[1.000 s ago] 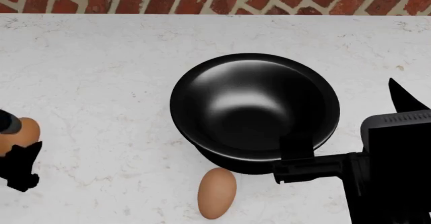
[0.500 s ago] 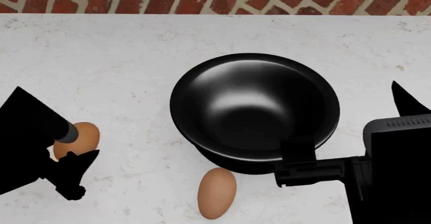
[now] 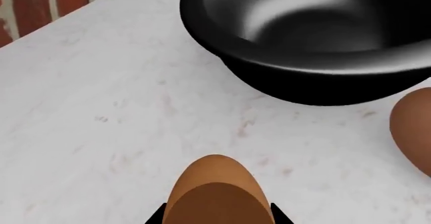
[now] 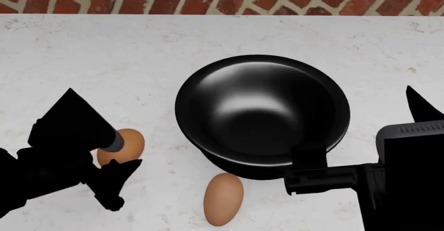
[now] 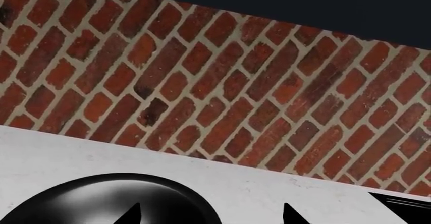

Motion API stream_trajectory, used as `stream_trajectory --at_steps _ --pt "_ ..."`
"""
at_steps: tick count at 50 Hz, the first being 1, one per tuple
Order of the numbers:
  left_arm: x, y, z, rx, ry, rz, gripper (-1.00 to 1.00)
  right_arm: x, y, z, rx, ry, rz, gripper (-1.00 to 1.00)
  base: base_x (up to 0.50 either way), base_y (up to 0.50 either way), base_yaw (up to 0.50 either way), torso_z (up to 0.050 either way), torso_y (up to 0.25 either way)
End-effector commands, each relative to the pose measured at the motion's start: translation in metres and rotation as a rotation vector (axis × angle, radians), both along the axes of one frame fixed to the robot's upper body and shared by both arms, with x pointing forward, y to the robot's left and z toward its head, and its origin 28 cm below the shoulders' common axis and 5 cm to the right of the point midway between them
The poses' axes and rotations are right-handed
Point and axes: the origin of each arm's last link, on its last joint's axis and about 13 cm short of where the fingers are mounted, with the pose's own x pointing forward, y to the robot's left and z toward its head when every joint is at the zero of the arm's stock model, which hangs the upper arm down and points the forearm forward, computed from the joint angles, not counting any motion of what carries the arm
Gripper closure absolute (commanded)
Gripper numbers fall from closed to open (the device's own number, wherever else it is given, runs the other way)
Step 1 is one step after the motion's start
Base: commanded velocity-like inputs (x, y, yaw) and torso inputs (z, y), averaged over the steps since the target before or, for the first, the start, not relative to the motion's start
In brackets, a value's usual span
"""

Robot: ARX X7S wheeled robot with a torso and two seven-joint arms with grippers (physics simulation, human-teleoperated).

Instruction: Place the eggs and milk next to the bowl.

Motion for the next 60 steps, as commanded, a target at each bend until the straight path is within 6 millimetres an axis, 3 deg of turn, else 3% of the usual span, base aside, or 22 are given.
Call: stream_trajectory --at_steps 1,24,35,60 --pt "0.005 -0.013 -0.001 -0.003 0.010 -0.032 1.00 0.000 0.001 0.001 -0.003 0.000 -0.001 -1.00 0.00 0.00 0.00 0.000 0.000" --pt "0.019 -0.034 -0.005 0.037 0.022 -0.086 1.00 -0.005 -0.002 0.001 0.001 -0.001 -0.013 -1.00 0.00 0.00 0.00 0.000 0.000" --pt "0.030 -0.035 -0.011 0.032 0.024 -0.082 1.00 -0.005 -0.002 0.003 -0.002 -0.001 -0.016 -1.00 0.00 0.00 0.00 0.000 0.000" --pt "0.035 -0.044 -0.016 0.055 0.031 -0.109 1.00 -0.008 -0.005 0.002 0.001 -0.003 -0.029 -1.00 0.00 0.00 0.00 0.000 0.000"
